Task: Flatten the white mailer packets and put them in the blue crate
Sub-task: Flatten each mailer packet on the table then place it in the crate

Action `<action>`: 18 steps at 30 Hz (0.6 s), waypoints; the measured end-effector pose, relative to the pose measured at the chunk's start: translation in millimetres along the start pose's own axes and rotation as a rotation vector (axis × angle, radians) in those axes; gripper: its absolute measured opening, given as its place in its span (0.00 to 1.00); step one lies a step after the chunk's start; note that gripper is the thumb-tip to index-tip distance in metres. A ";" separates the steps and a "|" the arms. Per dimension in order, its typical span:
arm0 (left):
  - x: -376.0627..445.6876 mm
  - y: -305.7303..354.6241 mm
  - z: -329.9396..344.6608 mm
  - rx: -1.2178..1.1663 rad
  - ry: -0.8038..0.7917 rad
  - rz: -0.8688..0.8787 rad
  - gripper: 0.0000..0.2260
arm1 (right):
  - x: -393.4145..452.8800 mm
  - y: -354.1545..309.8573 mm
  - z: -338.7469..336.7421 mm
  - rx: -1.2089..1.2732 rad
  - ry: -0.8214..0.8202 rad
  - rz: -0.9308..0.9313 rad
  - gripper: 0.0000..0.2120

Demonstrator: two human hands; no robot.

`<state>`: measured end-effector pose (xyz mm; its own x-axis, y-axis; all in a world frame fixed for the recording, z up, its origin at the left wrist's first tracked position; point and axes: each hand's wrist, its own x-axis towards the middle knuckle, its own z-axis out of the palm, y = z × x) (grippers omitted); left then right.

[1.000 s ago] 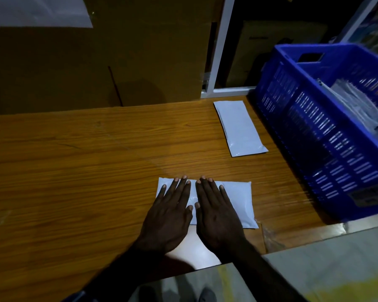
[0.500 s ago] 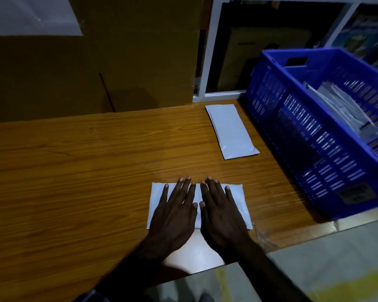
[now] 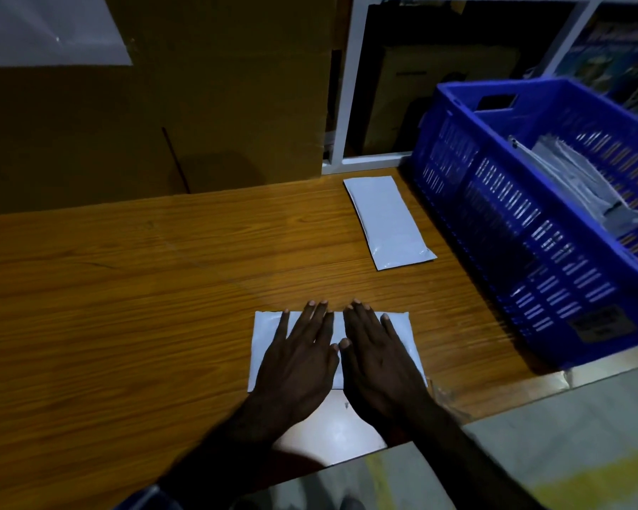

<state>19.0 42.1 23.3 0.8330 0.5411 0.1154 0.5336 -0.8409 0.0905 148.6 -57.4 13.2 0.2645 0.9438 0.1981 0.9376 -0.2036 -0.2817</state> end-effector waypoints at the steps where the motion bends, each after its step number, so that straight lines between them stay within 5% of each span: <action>1: 2.0 4.0 -2.3 -0.009 0.018 0.015 0.25 | -0.7 1.4 -2.4 -0.016 0.038 0.009 0.25; 18: 21.4 28.6 7.9 -0.017 0.054 0.140 0.24 | -1.1 24.1 -8.5 0.023 0.072 0.241 0.26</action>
<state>53.3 29.6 20.5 0.8898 0.4188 0.1813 0.4099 -0.9081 0.0860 172.8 -65.5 14.2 0.4959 0.8475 0.1891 0.8405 -0.4138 -0.3498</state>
